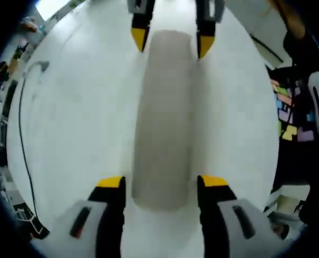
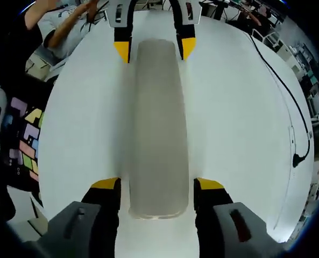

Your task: Arrange the utensils inside the cutlery case until each visible utensil rests in its matching compartment.

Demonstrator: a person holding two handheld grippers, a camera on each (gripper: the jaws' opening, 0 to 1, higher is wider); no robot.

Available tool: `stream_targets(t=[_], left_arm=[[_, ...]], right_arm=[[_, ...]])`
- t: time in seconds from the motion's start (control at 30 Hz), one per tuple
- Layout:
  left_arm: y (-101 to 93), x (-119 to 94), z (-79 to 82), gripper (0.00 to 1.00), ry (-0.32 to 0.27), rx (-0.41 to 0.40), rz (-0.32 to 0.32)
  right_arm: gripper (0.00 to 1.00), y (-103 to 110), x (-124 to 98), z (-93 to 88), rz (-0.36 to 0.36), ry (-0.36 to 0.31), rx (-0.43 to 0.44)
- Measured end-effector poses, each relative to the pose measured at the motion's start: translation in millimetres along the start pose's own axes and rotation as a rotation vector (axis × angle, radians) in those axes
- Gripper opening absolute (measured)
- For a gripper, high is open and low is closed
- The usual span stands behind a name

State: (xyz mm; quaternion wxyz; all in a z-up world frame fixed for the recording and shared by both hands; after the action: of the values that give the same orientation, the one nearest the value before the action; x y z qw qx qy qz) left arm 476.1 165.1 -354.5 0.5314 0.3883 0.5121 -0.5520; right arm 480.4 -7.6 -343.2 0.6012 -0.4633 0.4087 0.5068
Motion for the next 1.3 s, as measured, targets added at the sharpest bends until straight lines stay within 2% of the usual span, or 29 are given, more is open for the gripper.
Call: stream_targets(t=[0.07, 0.23, 0.47, 0.53, 0.77, 0.83, 0.9, 0.97, 1.2, 1.23, 1.3], left_arm=[[-0.2, -2.3, -0.2, 0.54, -0.004, 0.004, 0.004], [1.3, -4.5, 0.5, 0.50, -0.014, -0.006, 0.005], [-3.9, -2.8, 0.8, 0.50, -0.005, 0.002, 0.010], [-2.0, -3.1, 0.5, 0.50, 0.001, 0.000, 0.009], [1.1, -4.3, -1.7, 0.49, -0.010, -0.009, 0.009], [3.4, -4.5, -0.9, 0.47, -0.014, -0.035, 0.013], [3.7, -4.1, -0.3, 0.46, 0.000, -0.018, 0.014], [2.6, -3.4, 3.3, 0.46, 0.014, -0.015, 0.012], [1.2, -2.8, 2.8, 0.45, 0.000, 0.016, 0.014], [0.8, -2.8, 2.7, 0.45, -0.005, 0.024, 0.017], [-1.1, -3.2, 1.7, 0.44, -0.015, 0.047, 0.029]], right_arm=[[0.54, -7.5, 0.5, 3.2, 0.012, -0.002, 0.000], [0.52, 9.5, 2.5, 2.6, 0.002, 0.019, -0.016], [0.52, 18.6, 6.3, 4.2, 0.003, 0.046, -0.012], [0.52, 11.5, 7.6, 6.1, 0.010, 0.061, -0.020], [0.47, 14.4, 9.6, 7.3, 0.012, 0.100, -0.032], [0.44, 17.9, 7.8, 5.8, 0.013, 0.083, -0.027], [0.43, 18.9, 7.2, 4.5, 0.010, 0.028, -0.023], [0.43, 14.5, 6.2, 2.5, 0.010, -0.001, -0.005], [0.42, -6.4, 5.8, 5.0, 0.009, -0.004, 0.021], [0.42, 0.2, 6.2, 4.4, 0.006, -0.002, 0.020], [0.42, -1.7, 6.5, 5.5, 0.006, 0.008, 0.010]])
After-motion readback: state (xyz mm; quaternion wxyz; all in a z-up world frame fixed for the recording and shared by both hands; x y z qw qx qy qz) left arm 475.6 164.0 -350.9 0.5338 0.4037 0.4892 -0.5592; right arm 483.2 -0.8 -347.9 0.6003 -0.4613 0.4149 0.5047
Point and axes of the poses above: the point that each gripper's makers call its tool centre point, and the gripper's own axes: x roughly forward along the fingers, y roughly to its left, z roughly out of its top, the point moved 3 cm from there along -x, roughly backward along the fingers, and after that the axes turned 8 degrees about -z, right-handed, at the moved point
